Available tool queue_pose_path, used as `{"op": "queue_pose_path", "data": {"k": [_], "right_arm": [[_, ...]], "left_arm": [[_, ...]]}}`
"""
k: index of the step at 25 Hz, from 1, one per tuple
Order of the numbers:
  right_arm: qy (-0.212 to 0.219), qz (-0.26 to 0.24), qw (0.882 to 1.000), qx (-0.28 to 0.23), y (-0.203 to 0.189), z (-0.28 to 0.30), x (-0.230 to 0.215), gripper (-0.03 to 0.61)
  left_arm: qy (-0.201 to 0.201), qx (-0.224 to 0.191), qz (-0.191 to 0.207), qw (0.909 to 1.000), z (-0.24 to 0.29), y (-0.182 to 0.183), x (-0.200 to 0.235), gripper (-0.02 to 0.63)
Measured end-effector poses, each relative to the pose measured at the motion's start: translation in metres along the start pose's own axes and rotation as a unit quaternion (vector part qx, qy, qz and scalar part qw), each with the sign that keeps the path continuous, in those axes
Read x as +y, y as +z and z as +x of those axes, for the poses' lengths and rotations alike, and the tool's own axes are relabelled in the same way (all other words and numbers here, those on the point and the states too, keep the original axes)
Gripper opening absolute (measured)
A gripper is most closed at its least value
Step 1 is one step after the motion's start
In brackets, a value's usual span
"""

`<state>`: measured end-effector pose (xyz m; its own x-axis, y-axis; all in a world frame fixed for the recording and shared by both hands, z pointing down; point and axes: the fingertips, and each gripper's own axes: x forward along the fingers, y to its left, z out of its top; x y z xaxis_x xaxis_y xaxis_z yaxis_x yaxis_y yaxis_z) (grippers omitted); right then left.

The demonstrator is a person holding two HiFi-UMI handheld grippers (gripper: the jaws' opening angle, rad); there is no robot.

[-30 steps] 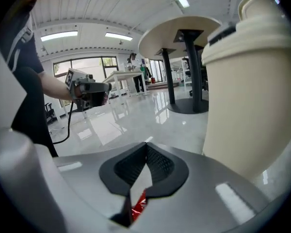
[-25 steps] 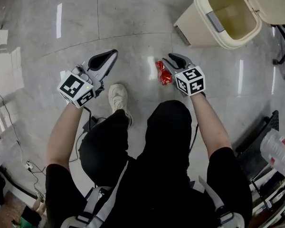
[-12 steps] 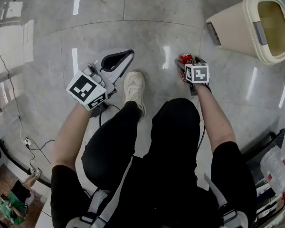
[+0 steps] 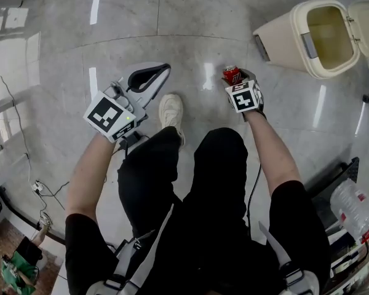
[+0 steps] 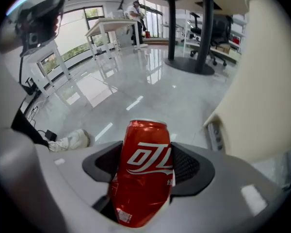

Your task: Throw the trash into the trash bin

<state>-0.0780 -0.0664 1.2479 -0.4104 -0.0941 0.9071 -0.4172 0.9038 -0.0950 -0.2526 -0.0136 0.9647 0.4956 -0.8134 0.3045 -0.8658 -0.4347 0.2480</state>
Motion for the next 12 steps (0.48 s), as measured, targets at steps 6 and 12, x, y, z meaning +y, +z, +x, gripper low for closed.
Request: {"op": "queue_pose_path", "data": {"k": [6, 12], "right_arm": [[-0.016, -0.056, 0.995, -0.083, 0.113, -0.174, 0.026, 0.308], [-0.013, -0.033, 0.989, -0.142, 0.189, -0.369, 0.056, 0.308]], "left_arm": [[-0.019, -0.021, -0.002, 0.9996, -0.017, 0.143, -0.045, 0.003], [-0.017, -0.057, -0.014, 0.9981, -0.056, 0.295, -0.116, 0.003]]}}
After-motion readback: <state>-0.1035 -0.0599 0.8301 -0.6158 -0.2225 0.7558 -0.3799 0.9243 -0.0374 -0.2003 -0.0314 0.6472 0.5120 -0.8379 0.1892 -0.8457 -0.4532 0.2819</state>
